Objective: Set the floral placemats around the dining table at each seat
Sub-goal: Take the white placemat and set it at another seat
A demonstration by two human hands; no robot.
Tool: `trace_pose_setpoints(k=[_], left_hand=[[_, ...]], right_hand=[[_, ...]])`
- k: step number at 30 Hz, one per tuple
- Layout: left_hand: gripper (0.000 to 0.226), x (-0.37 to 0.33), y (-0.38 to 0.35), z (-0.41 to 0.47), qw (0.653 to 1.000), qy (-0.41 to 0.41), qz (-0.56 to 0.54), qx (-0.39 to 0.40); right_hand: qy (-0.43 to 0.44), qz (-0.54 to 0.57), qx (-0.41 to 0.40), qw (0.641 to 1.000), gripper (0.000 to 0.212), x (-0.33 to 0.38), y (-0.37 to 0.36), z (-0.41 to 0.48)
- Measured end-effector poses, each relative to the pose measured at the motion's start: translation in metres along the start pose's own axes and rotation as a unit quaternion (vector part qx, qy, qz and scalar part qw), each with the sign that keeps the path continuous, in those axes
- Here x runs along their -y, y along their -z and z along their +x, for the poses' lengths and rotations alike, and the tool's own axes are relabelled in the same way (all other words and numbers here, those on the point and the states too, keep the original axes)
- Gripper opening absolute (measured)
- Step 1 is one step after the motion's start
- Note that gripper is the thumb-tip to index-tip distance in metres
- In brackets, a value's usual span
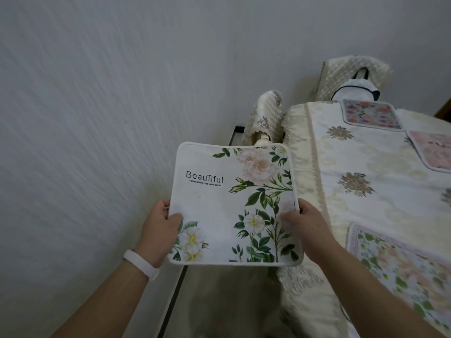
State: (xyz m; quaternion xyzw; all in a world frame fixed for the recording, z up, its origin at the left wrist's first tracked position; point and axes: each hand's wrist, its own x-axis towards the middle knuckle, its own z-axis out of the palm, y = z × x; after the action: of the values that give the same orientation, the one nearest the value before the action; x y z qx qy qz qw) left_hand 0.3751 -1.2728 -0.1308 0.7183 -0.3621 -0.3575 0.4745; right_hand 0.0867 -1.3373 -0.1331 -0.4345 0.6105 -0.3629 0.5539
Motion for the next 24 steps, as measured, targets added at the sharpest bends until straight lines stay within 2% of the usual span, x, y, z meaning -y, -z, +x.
trace_pose_setpoints(k=[5, 10, 24], left_hand=[[0.02, 0.012, 0.038, 0.044, 0.999, -0.016, -0.015, 0.029], [0.019, 0.015, 0.046, 0.076, 0.998, -0.026, -0.016, 0.055], [0.018, -0.018, -0.029, 0.187, 0.986, -0.052, 0.012, 0.156]], right_hand=[[0.008, -0.002, -0.013, 1.0, 0.032, 0.008, -0.042, -0.004], [0.001, 0.005, -0.053, 0.999, 0.029, 0.016, -0.066, 0.0], [0.001, 0.062, -0.153, 0.986, 0.025, 0.033, -0.047, 0.063]])
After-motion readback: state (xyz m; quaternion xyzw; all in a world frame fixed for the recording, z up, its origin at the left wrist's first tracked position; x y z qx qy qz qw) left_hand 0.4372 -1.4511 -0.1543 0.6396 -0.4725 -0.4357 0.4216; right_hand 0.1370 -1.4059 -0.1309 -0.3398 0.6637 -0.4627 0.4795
